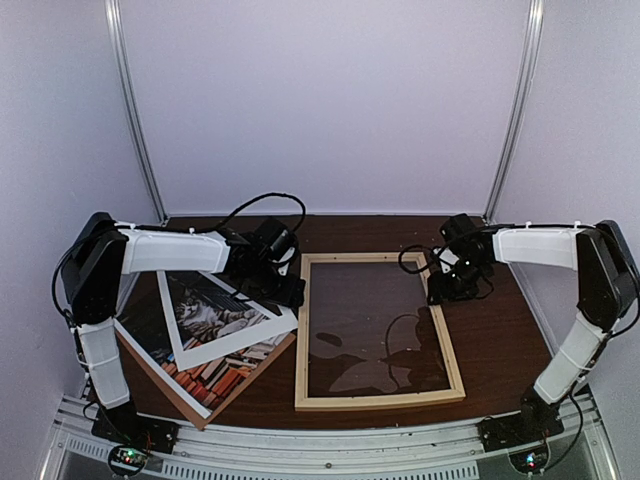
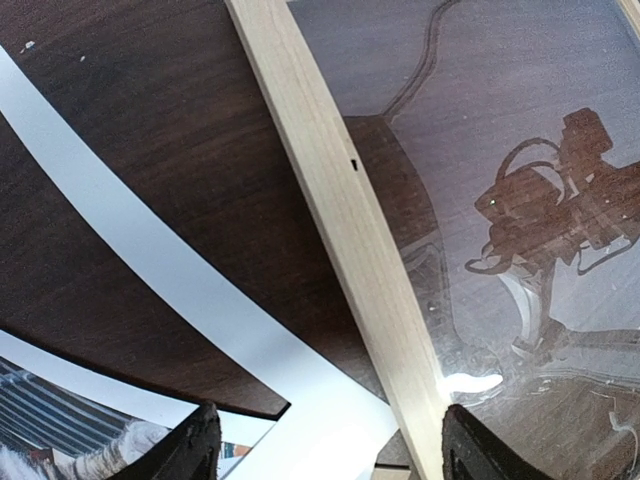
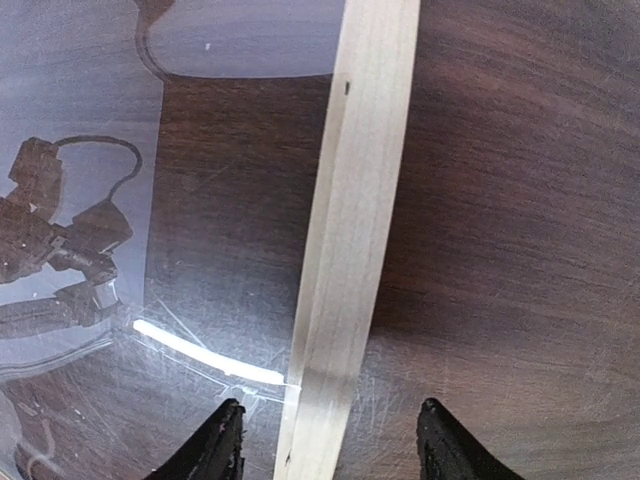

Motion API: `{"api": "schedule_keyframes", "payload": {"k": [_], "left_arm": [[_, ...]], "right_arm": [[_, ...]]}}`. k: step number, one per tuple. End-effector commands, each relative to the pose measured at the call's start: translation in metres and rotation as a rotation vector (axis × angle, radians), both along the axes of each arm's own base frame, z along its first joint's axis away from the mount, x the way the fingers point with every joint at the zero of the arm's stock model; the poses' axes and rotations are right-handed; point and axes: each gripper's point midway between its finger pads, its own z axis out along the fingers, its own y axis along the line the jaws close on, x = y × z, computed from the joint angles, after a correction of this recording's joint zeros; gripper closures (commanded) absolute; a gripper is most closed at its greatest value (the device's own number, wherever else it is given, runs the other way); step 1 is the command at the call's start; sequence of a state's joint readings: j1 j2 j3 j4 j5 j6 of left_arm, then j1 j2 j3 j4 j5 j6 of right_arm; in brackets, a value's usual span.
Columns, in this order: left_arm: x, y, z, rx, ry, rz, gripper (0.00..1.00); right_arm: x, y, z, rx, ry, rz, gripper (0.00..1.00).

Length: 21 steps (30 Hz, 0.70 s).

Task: Put the photo into the frame
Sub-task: Move the frame body to the center of the board.

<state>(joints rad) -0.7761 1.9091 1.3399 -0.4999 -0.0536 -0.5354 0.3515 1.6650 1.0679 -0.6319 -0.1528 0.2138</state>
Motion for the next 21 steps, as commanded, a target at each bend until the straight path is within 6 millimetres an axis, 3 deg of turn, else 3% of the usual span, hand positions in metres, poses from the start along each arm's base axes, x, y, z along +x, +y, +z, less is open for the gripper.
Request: {"api": "schedule_keyframes", "payload": {"k": [1, 12, 21], "left_arm": [[0.001, 0.006, 0.011, 0.017, -0.043, -0.001, 0.24], [0.005, 0.017, 0.02, 0.057, -0.084, 0.008, 0.24], [0.007, 0.046, 0.028, 0.15, -0.143, 0.065, 0.24]], "right_arm": [[-0.003, -0.001, -0.012, 0.029, 0.036, -0.002, 0.43], [-0.004, -0.003, -0.028, 0.053, 0.072, -0.017, 0.56], [0.007, -0.009, -0.035, 0.092, 0.081, -0.1, 0.65]]}}
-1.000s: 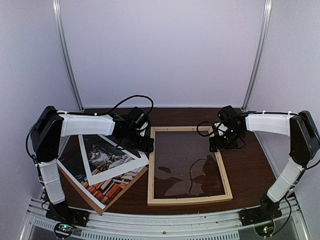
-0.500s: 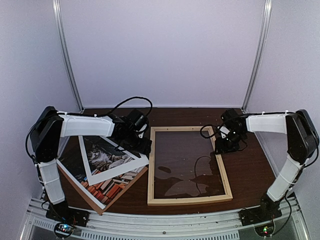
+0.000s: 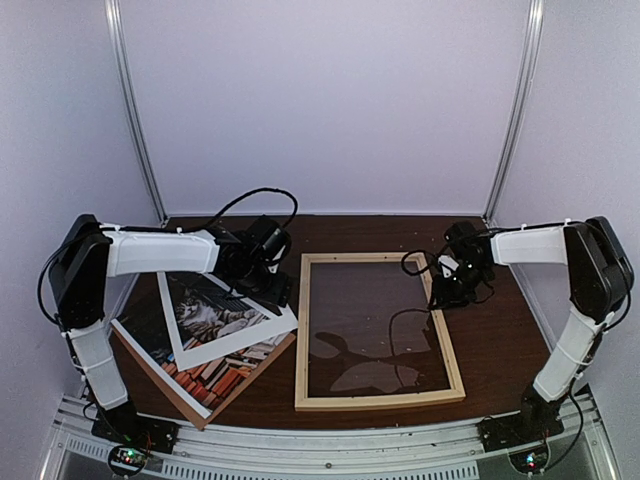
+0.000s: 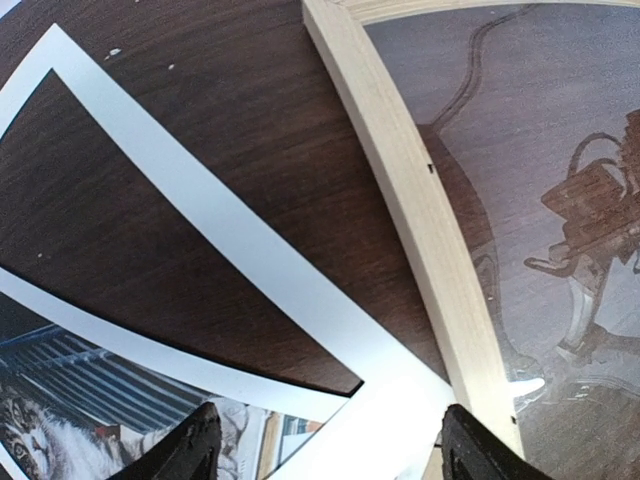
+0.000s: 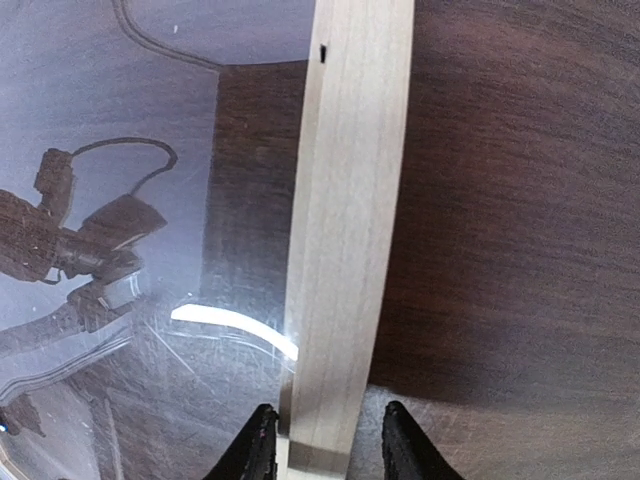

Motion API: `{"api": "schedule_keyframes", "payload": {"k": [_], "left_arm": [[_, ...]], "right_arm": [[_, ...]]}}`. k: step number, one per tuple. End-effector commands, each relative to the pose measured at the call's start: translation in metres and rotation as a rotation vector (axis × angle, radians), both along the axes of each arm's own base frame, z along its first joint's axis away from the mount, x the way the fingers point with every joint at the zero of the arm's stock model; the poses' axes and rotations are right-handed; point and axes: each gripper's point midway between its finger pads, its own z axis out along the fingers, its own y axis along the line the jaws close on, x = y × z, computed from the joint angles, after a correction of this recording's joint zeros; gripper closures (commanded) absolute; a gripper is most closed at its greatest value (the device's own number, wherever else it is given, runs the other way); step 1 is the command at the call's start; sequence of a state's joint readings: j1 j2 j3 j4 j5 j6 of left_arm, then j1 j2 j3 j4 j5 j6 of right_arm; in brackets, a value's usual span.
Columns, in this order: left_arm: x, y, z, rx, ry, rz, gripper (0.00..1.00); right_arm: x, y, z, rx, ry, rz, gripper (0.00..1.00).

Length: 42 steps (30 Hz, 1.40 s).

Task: Put the photo into the frame
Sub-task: Move the frame body to the center of the board.

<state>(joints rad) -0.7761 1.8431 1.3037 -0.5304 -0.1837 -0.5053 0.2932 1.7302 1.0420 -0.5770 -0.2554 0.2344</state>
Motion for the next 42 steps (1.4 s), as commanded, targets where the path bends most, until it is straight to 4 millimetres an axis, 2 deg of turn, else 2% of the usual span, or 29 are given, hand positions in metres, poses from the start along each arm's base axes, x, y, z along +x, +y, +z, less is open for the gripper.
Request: {"api": "schedule_keyframes", "payload": {"k": [1, 10, 18, 26, 31, 37, 39, 42], "left_arm": [[0.002, 0.022, 0.015, 0.066, -0.061, 0.033, 0.24], [0.003, 0.054, 0.015, 0.109, -0.066, 0.089, 0.24], [0.003, 0.088, 0.01, 0.121, -0.037, 0.15, 0.23], [-0.001, 0.128, 0.009, 0.073, 0.001, 0.235, 0.22], [-0.002, 0.16, 0.011, 0.037, 0.005, 0.317, 0.21], [-0.011, 0.206, 0.0, -0.008, 0.036, 0.456, 0.21], [-0.012, 0.219, -0.004, -0.02, 0.036, 0.501, 0.21], [-0.011, 0.232, -0.01, -0.034, 0.046, 0.551, 0.21]], "right_arm": [[0.006, -0.007, -0.013, 0.006, 0.02, -0.063, 0.66], [0.018, -0.026, -0.015, 0.002, 0.001, -0.154, 0.75], [0.029, -0.048, -0.016, -0.06, 0.003, -0.167, 0.76], [0.036, -0.063, -0.003, -0.083, -0.03, -0.208, 0.76], [0.041, -0.073, 0.014, -0.127, -0.075, -0.23, 0.73], [0.047, -0.066, 0.038, -0.092, -0.14, -0.225, 0.63], [0.051, -0.056, 0.048, -0.067, -0.174, -0.205, 0.55], [0.055, -0.03, 0.062, -0.033, -0.217, -0.147, 0.44]]}}
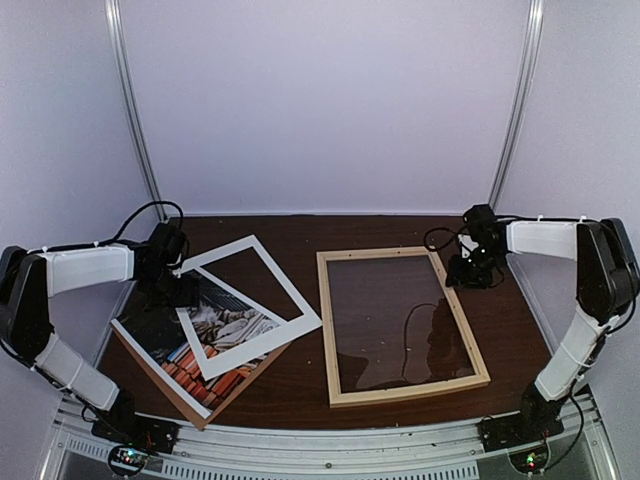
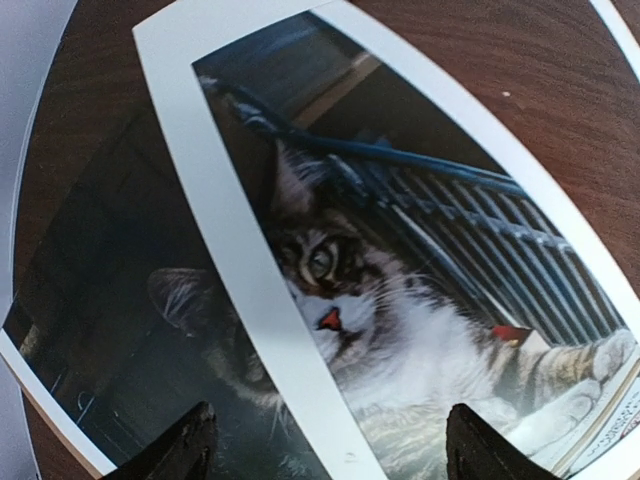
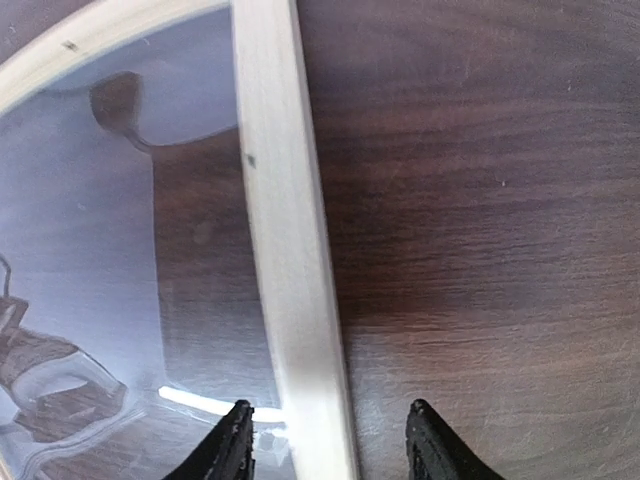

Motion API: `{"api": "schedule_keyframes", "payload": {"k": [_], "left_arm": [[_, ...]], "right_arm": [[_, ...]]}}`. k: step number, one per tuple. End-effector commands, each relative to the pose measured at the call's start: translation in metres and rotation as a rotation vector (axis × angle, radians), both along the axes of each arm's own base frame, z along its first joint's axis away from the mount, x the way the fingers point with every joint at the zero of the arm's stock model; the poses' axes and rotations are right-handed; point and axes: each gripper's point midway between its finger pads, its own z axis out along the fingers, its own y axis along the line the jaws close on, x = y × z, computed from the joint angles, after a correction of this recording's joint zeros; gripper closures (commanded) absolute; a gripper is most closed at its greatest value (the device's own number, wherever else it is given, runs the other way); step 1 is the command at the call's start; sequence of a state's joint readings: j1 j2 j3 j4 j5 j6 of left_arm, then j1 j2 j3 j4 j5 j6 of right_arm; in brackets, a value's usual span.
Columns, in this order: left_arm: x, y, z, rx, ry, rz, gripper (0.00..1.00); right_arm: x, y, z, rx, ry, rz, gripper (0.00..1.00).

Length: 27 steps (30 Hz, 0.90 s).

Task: Put the photo into the frame
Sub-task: Move the frame body to the center of the board, then pick up the mat board from the photo.

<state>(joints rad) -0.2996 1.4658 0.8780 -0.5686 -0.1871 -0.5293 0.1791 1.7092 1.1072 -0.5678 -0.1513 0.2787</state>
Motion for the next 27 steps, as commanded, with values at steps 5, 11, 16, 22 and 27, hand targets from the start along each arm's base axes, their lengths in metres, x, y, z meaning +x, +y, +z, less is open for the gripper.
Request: {"api": "schedule_keyframes", "payload": {"k": [5, 11, 16, 22, 27], "left_arm": [[0.011, 0.012, -0.008, -0.045, -0.033, 0.075, 0.21], [0.007, 0.021, -0.018, -0.032, -0.023, 0.103, 0.21], [0.007, 0.02, -0.02, -0.045, -0.024, 0.11, 0.21], [0.008, 0.021, -0.014, -0.048, -0.043, 0.105, 0.19], [0.01, 0.019, -0.011, -0.06, -0.054, 0.096, 0.18]], "right_arm": [[0.022, 0.103, 0.058, 0.139, -0.189, 0.214, 0.38], [0.011, 0.212, 0.067, 0.242, -0.203, 0.412, 0.35], [-0.002, 0.287, 0.057, 0.297, -0.174, 0.537, 0.34], [-0.019, 0.355, 0.043, 0.359, -0.138, 0.645, 0.31], [-0.03, 0.395, 0.033, 0.378, -0.115, 0.701, 0.29]]}}
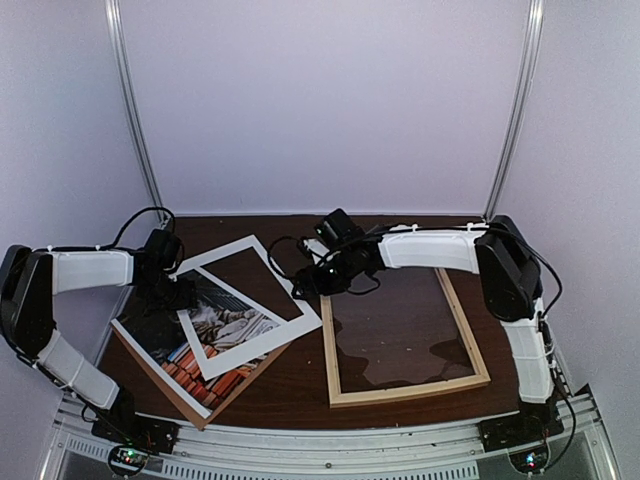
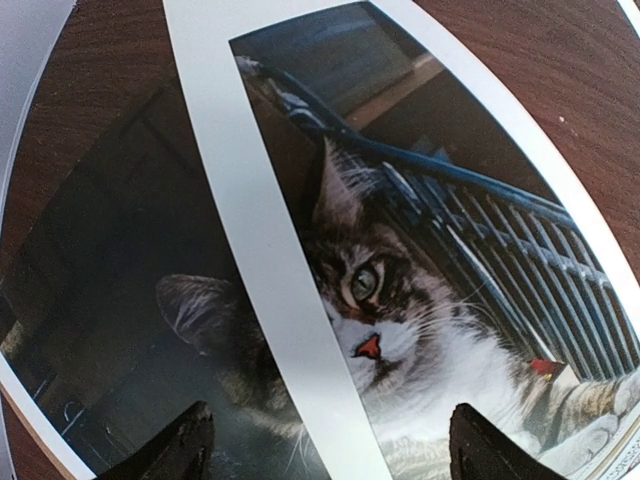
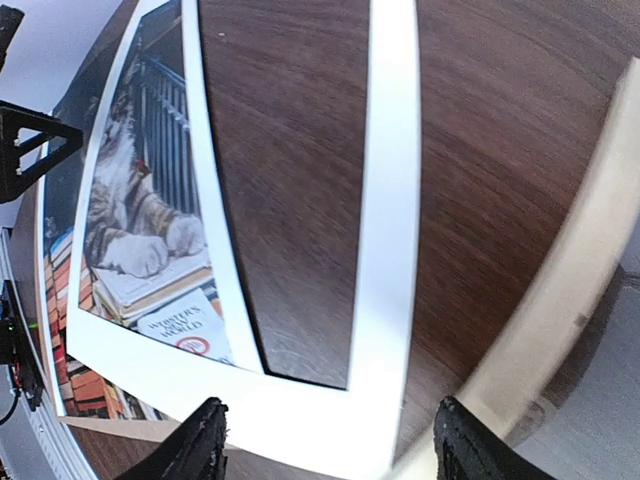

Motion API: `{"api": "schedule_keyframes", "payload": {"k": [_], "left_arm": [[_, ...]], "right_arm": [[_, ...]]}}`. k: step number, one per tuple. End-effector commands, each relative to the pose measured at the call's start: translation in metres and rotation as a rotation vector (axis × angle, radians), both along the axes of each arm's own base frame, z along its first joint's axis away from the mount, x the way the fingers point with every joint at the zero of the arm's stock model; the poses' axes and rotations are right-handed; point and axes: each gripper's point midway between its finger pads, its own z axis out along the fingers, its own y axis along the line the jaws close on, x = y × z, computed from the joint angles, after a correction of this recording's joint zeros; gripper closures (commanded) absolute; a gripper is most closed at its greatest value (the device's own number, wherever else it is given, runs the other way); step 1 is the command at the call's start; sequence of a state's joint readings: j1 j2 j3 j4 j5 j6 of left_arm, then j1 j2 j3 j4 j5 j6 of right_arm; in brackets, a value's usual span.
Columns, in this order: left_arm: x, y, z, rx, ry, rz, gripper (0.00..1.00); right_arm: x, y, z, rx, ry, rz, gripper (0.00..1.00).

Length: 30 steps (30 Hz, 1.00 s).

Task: Put the photo into the frame
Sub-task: Pick up the mat board from the photo.

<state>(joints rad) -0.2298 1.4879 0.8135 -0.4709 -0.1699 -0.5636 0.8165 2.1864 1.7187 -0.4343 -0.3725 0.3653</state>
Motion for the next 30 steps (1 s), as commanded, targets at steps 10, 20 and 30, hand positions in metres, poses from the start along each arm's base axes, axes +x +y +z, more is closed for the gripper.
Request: {"api": "schedule_keyframes", "payload": {"k": [10, 20, 30], "left_arm": [[0.007, -0.004, 0.008, -0.044, -0.043, 0.002, 0.18], [0.002, -0.002, -0.001, -0.036, -0.022, 0.014, 0.18], [-0.006, 0.007, -0.005, -0.004, -0.009, 0.033, 0.18]], "right_arm": [[0.014, 0.022, -0.031, -0.1, 0.032, -0.08, 0.28], [0.036, -0.015, -0.045, -0.239, -0.004, -0.194, 0.27], [0.041, -0.019, -0.048, -0.278, -0.024, -0.166, 0.27]]}}
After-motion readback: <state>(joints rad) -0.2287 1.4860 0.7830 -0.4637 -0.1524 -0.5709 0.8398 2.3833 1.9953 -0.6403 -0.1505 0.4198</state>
